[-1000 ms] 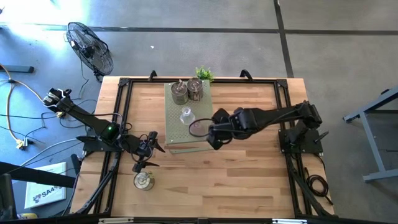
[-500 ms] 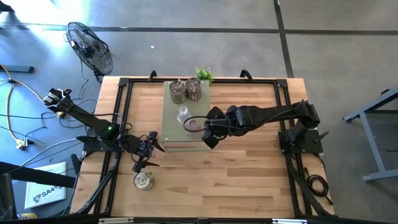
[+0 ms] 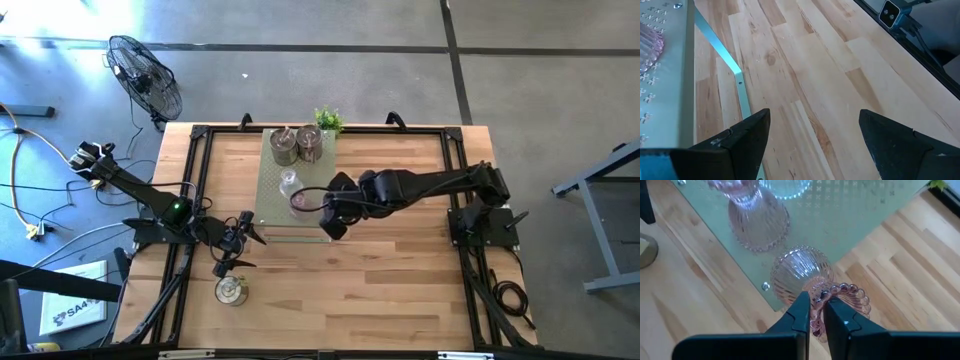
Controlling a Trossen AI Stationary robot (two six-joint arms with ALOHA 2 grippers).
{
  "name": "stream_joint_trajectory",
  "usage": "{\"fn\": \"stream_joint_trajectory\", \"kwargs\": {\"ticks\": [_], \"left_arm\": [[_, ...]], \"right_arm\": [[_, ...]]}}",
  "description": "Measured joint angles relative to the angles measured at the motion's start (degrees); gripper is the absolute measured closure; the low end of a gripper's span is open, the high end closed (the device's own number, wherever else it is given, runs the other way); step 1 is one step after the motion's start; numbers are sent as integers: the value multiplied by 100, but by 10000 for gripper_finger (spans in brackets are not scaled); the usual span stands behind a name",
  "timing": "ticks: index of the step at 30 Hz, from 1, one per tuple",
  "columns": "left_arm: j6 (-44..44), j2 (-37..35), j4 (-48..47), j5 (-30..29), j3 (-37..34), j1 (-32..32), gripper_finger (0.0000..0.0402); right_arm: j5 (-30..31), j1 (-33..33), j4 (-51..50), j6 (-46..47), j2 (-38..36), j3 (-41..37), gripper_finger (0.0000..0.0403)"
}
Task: Pick & Place candle stick holders
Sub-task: Put the pink candle holder on the shelf
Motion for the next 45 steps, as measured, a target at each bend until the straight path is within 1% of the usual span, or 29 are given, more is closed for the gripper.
{"fn": "stream_joint_trajectory", "kwargs": {"ticks": [4, 8, 11, 16, 19, 21, 30, 39, 45], "left_arm": [[0, 0, 0, 2, 0, 0, 101], [0, 0, 0, 2, 0, 0, 101], [-2, -1, 0, 2, 0, 0, 101], [-2, 0, 0, 4, 0, 0, 101], [-2, 0, 1, 7, 0, 0, 101], [-2, 0, 4, 7, 0, 0, 101], [-2, 0, 6, 11, 0, 0, 101], [-2, -1, 6, 9, 0, 0, 101], [10, 0, 7, 11, 0, 0, 101]], "right_arm": [[144, 6, -100, 2, -17, 395, 378], [184, 6, -108, -28, -18, 553, 378], [178, 6, -112, -12, -18, 570, 378], [-100, -74, -84, -2, 100, 572, 378], [-157, -114, -72, -24, 135, 572, 378], [-113, -155, -94, -30, 154, 574, 378], [-271, -339, -81, -47, 220, 576, 378], [-343, -409, 347, -297, 217, 578, 378], [-316, -411, 388, -333, 218, 578, 378]]}}
